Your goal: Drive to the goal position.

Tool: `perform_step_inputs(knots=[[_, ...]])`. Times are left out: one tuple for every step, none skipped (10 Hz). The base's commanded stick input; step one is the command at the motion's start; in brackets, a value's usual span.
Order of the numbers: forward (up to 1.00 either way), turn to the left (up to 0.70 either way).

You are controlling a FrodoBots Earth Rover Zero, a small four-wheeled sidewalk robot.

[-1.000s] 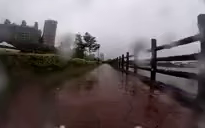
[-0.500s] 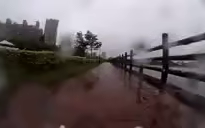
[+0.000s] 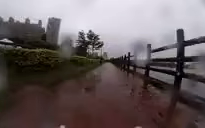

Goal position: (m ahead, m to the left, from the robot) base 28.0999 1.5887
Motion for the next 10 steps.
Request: perform_step_inputs(knots=[[1.0, 0.0], [1.0, 0.0], [1.0, 0.0], [1.0, 0.0], [1.0, 0.0], [1.0, 0.0], [1.0, 0.0], [1.0, 0.0], [1.0, 0.0], [1.0, 0.0]])
